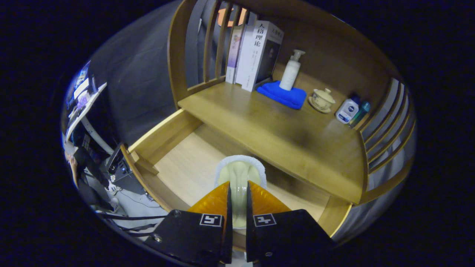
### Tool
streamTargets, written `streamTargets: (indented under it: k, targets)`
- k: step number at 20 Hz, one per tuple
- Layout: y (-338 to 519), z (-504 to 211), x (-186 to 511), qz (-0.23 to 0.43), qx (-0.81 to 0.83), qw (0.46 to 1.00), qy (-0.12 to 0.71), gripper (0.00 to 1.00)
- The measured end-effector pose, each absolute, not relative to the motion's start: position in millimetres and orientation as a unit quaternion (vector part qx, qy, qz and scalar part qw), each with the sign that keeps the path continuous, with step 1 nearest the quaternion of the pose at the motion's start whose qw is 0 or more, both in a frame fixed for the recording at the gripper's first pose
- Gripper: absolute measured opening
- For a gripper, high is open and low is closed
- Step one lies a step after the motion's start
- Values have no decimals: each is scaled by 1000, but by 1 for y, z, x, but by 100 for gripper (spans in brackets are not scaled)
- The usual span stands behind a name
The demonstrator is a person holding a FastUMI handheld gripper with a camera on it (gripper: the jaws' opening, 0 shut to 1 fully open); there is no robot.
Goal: Pull open the drawer, take out the items inside it, and place them on the countertop above the cabinet.
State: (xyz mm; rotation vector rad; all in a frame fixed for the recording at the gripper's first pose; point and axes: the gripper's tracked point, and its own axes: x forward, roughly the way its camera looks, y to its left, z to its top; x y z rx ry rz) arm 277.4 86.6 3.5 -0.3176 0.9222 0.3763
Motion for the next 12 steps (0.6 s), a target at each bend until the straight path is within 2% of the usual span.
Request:
streamTargets:
  k: [5, 12]
  targets:
    - [80, 33, 313, 154, -98, 884, 430, 17]
    - [63, 33, 372, 91, -21, 900, 427, 17]
